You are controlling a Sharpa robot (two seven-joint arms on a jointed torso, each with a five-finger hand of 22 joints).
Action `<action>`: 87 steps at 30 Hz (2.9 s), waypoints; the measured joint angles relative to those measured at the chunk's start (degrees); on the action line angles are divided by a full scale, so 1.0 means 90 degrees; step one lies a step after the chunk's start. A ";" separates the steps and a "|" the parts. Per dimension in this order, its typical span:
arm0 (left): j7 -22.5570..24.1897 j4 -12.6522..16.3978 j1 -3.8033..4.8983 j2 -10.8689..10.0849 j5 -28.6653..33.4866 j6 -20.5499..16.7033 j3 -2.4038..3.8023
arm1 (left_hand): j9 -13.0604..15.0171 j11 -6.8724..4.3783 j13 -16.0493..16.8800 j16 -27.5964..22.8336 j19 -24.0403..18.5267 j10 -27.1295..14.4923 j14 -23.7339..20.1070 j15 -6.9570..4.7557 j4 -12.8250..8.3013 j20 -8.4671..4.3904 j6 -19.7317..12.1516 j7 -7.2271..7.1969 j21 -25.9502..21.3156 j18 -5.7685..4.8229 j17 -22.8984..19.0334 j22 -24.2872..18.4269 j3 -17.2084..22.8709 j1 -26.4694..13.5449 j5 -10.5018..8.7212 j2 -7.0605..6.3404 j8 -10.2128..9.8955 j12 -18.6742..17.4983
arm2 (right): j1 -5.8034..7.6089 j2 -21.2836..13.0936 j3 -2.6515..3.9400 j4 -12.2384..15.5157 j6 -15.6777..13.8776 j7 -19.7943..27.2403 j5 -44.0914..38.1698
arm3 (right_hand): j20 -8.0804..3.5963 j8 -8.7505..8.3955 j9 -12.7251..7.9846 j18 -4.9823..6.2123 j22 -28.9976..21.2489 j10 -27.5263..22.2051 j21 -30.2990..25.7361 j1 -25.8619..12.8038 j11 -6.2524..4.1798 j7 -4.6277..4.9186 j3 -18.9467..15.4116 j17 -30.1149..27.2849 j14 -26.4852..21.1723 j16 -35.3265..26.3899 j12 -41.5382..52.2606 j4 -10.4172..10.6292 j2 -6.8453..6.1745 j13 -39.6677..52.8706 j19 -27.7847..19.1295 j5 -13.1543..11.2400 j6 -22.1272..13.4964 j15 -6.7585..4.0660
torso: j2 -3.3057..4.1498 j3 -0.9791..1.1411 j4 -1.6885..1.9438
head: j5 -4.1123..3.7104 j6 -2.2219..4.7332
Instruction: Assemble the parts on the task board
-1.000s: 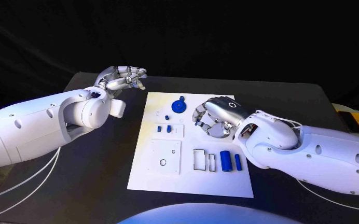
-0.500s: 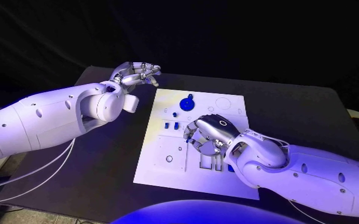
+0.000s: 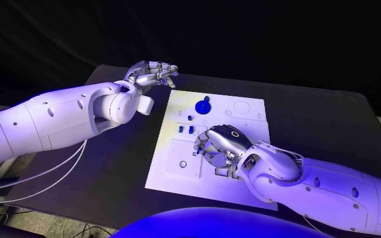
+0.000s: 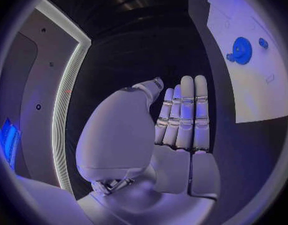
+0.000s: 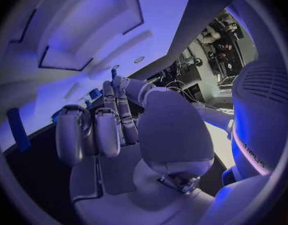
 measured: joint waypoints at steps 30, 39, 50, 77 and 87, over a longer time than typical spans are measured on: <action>-0.0043 0.0006 0.0001 -0.0013 -0.0001 0.0036 0.0000 | 0.0001 0.0000 0.0001 0.0000 0.0000 0.0001 0.0000 0.0000 0.0000 0.0000 0.0000 0.0000 0.0000 0.0000 0.0000 0.0001 0.0000 0.0000 0.0000 0.0000 0.0000 0.0000 | -0.0081 0.0226 -0.0002 -0.0190 0.0038 -0.0050 -0.0179 | 0.0000 -0.0001 0.0010 0.0000 -0.0002 0.0000 0.0000 -0.0015 0.0000 0.0000 -0.0004 0.0001 0.0000 0.0000 0.0003 0.0001 0.0010 0.0000 0.0000 -0.0040 -0.0001 0.0000 | 0.0001 -0.0004 0.0001 | 0.0095 -0.0069; -0.0064 0.0008 0.0001 -0.0019 -0.0001 0.0045 0.0000 | 0.0001 0.0000 0.0001 0.0000 0.0023 0.0001 -0.0023 0.0023 0.0000 0.0023 0.0001 0.0000 -0.0029 0.0000 0.0000 -0.0014 0.0000 0.0000 0.0000 0.0000 0.0000 0.0000 | -0.0058 0.0260 0.0019 -0.0181 0.0307 -0.0087 -0.0315 | 0.0000 -0.0007 0.0028 0.0000 -0.0003 0.0000 -0.0052 -0.0087 0.0000 -0.0001 -0.0042 -0.0039 0.0000 0.0000 0.0002 -0.0003 0.0013 0.0020 0.0000 -0.0077 -0.0001 0.0000 | -0.0002 -0.0004 -0.0002 | 0.0098 -0.0087; -0.0084 0.0009 0.0001 -0.0019 -0.0002 0.0057 0.0000 | 0.0001 0.0000 0.0002 0.0000 0.0023 0.0001 -0.0023 0.0023 0.0000 0.0023 0.0001 0.0000 -0.0029 0.0000 0.0000 -0.0014 0.0000 0.0000 0.0000 0.0000 0.0000 0.0000 | -0.0050 0.0298 0.0019 -0.0157 0.0521 -0.0190 -0.0540 | 0.0060 -0.0161 0.0017 0.0001 0.0002 -0.0007 -0.0245 -0.0325 -0.0133 0.0113 -0.0309 -0.0127 -0.0003 -0.0033 -0.0260 0.0029 -0.0104 0.0089 -0.0060 0.0053 -0.0230 0.0030 | -0.0004 -0.0001 -0.0002 | 0.0091 -0.0095; -0.0154 -0.0026 0.0001 -0.0061 -0.0003 0.0120 0.0000 | -0.0005 0.0000 -0.0003 0.0000 0.0023 0.0001 -0.0023 0.0023 0.0019 0.0023 0.0001 -0.0001 -0.0029 0.0000 0.0000 -0.0025 -0.0019 0.0000 0.0000 0.0000 0.0000 0.0000 | 0.0365 -0.0798 0.0081 0.0633 0.0171 -0.0273 -0.0249 | 0.0261 -0.0555 -0.0122 0.0104 -0.0001 -0.0861 -0.1256 -0.0482 0.0018 0.0293 -0.0547 -0.0726 -0.0011 -0.0332 -0.0372 0.0091 -0.0326 -0.0174 -0.0537 0.0248 -0.0791 0.0241 | -0.0010 0.0004 -0.0014 | -0.0046 0.0024; -0.0171 -0.0027 0.0000 -0.0061 -0.0003 0.0170 0.0000 | -0.0004 0.0000 -0.0003 0.0000 0.0023 0.0001 -0.0023 0.0023 0.0019 0.0023 0.0001 -0.0001 -0.0053 0.0001 0.0000 -0.0025 -0.0019 0.0000 0.0000 0.0000 0.0000 0.0000 | 0.1011 -0.1660 0.0149 0.0706 0.0393 -0.0270 0.0529 | 0.0249 -0.0693 -0.0147 0.0104 -0.0001 -0.0865 -0.1183 -0.0618 0.0008 0.0284 -0.0787 -0.0663 -0.0011 -0.0332 -0.0268 0.0200 -0.0462 -0.0222 -0.0476 0.0248 -0.0950 0.0241 | -0.0018 0.0002 -0.0016 | -0.0179 0.0091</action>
